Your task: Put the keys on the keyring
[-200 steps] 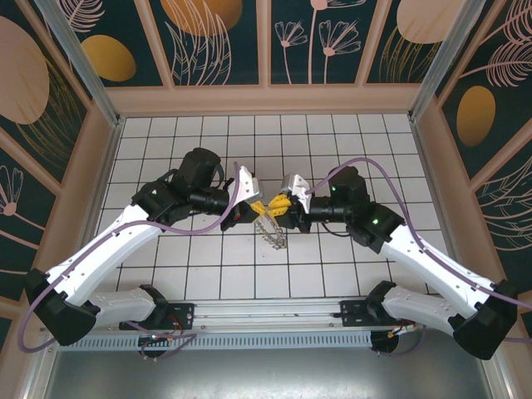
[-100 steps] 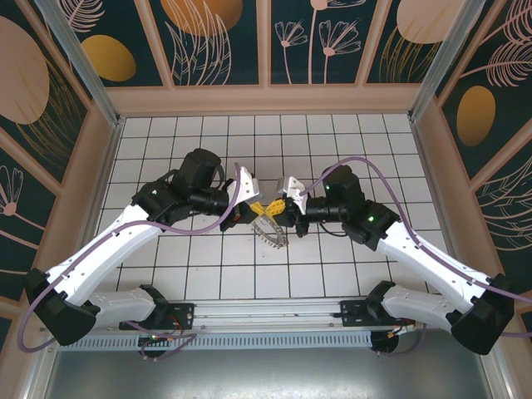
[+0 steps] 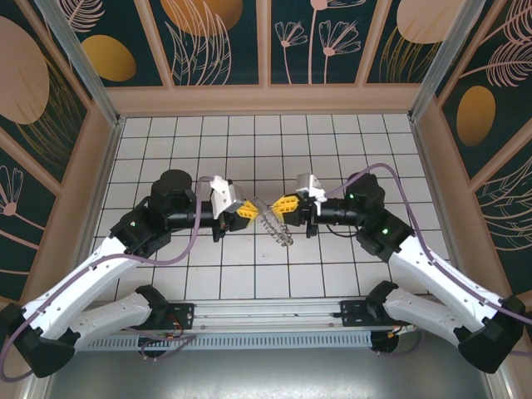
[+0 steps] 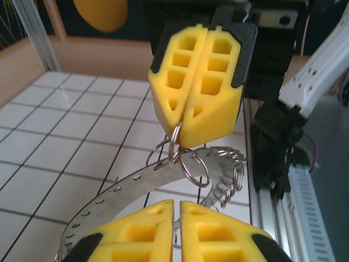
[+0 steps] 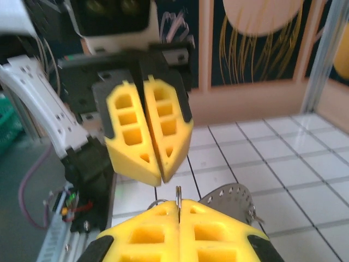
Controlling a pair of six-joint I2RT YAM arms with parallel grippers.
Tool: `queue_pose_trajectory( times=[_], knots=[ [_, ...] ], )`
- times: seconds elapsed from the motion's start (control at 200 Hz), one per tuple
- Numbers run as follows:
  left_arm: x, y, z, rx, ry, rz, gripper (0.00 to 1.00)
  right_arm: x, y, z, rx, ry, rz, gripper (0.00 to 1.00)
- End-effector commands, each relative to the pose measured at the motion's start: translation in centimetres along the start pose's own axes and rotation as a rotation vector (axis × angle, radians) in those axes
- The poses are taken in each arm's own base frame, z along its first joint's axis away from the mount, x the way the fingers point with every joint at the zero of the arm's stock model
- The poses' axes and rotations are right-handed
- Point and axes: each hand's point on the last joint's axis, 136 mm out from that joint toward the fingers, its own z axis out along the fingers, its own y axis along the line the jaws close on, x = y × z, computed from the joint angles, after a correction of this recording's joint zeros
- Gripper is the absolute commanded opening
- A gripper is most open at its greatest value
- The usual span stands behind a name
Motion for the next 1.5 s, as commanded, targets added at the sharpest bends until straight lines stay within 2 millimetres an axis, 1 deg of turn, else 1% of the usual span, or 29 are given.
queue_pose_trajectory(
  times=[0.0,0.195,0.26,0.365,0.52,0.906,1.011,1.271,1.331,1.366,1.491],
  knots=[
    [-2.7,-0.9,0.0,0.057,-0.121,-0.008,0.1,-4.3,2.1,-1.0,-0.094,-0.204,-0.045,0.0],
    [-4.4,-1.6,-0.4,0.1,-0.179,0.011,0.16,-5.0,2.6,-1.4,-0.122,-0.28,-0.033,0.0],
    [-4.7,-1.7,-0.3,0.117,-0.189,0.014,0.17,-5.1,2.7,-1.5,-0.127,-0.295,-0.029,0.0],
    [-4.7,-1.8,0.1,0.139,-0.189,0.012,0.17,-5.3,2.6,-1.6,-0.126,-0.322,-0.024,0.0],
    [-5.1,-2.1,0.0,0.161,-0.208,0.018,0.18,-5.2,2.5,-1.5,-0.127,-0.348,-0.011,0.0],
    [-5.8,-2.4,0.1,0.188,-0.224,0.026,0.17,-4.7,1.8,-0.9,-0.109,-0.328,-0.005,0.0],
    [-5.9,-2.3,0.2,0.19,-0.224,0.027,0.14,-4.5,1.8,-0.6,-0.108,-0.314,-0.008,0.0],
    [-6.0,-2.1,0.6,0.193,-0.223,0.03,0.12,-3.8,1.6,0.0,-0.102,-0.28,-0.001,0.0],
    [-6.0,-2.0,0.7,0.194,-0.224,0.031,0.07,-3.7,1.6,0.1,-0.1,-0.275,-0.003,0.0],
    [-6.0,-1.9,0.8,0.193,-0.223,0.031,0.0,-3.7,1.5,0.1,-0.097,-0.273,-0.004,0.0],
    [-5.3,-1.6,1.0,0.174,-0.198,0.035,0.0,-3.7,1.2,0.3,-0.075,-0.256,-0.005,0.0]
  ],
)
